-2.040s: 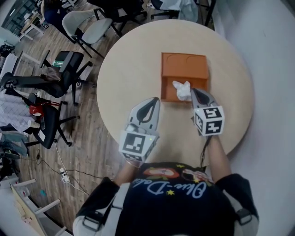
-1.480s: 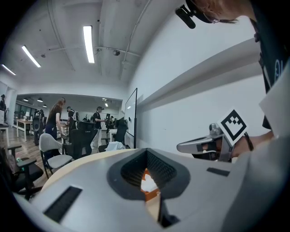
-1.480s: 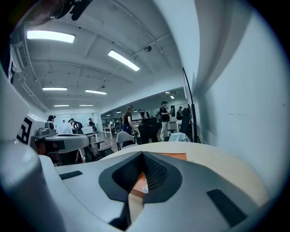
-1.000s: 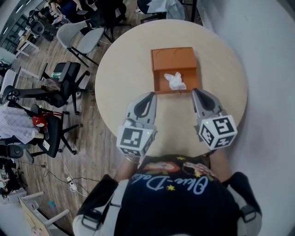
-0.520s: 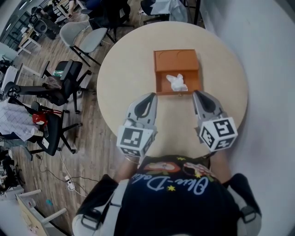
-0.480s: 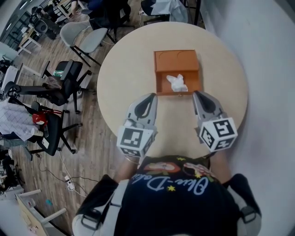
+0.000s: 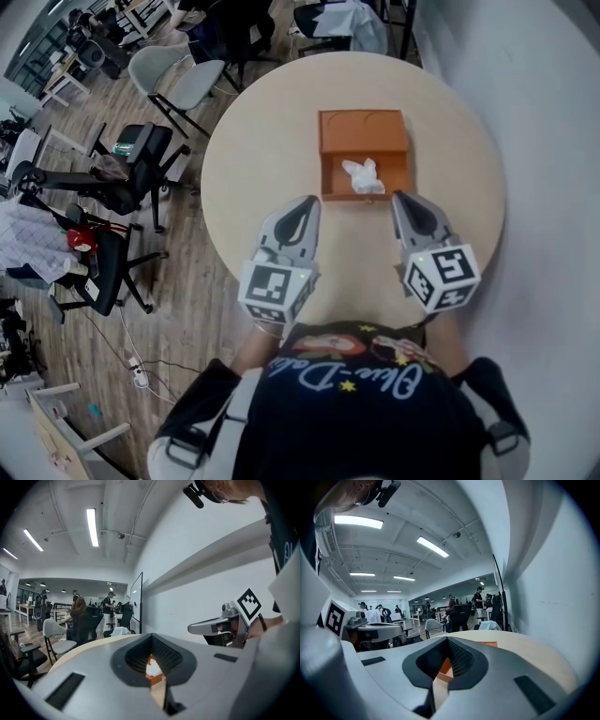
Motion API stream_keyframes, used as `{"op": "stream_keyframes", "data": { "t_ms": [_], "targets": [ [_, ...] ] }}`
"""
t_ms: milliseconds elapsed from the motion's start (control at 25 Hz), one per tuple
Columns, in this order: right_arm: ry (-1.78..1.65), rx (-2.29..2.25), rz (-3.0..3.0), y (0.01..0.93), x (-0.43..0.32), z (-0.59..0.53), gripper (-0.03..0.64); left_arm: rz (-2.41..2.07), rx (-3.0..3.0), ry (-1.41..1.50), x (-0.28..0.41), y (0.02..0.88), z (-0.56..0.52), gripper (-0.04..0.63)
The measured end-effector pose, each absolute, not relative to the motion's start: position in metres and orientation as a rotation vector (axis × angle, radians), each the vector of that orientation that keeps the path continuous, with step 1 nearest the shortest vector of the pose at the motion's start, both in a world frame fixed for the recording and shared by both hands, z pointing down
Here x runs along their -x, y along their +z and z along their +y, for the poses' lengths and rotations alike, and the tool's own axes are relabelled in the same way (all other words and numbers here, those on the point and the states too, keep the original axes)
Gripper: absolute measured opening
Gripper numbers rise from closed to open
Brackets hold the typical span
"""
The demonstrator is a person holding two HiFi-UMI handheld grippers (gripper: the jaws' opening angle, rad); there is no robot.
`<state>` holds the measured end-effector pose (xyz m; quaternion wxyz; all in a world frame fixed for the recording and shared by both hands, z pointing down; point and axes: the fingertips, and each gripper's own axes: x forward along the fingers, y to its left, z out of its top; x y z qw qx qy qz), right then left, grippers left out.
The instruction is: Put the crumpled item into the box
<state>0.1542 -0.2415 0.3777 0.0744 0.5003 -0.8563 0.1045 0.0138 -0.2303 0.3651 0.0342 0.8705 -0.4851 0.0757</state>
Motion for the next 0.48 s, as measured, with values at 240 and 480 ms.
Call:
{"op": "stream_keyframes", "data": {
  "t_ms": [240, 480],
  "targets": [
    [0.297, -1.484, -2.588, 0.3794, -0.1520, -0.2447, 0.000, -1.502, -2.666, 0.239, -0.0121, 0.3699, -0.2310, -0.009],
    [0.294, -1.475, -2.591, 0.3763, -0.1511, -0.2507, 0.000, -1.504, -2.661, 0.246, -0.0111, 0.3692, -0.2357, -0.009]
  ]
}}
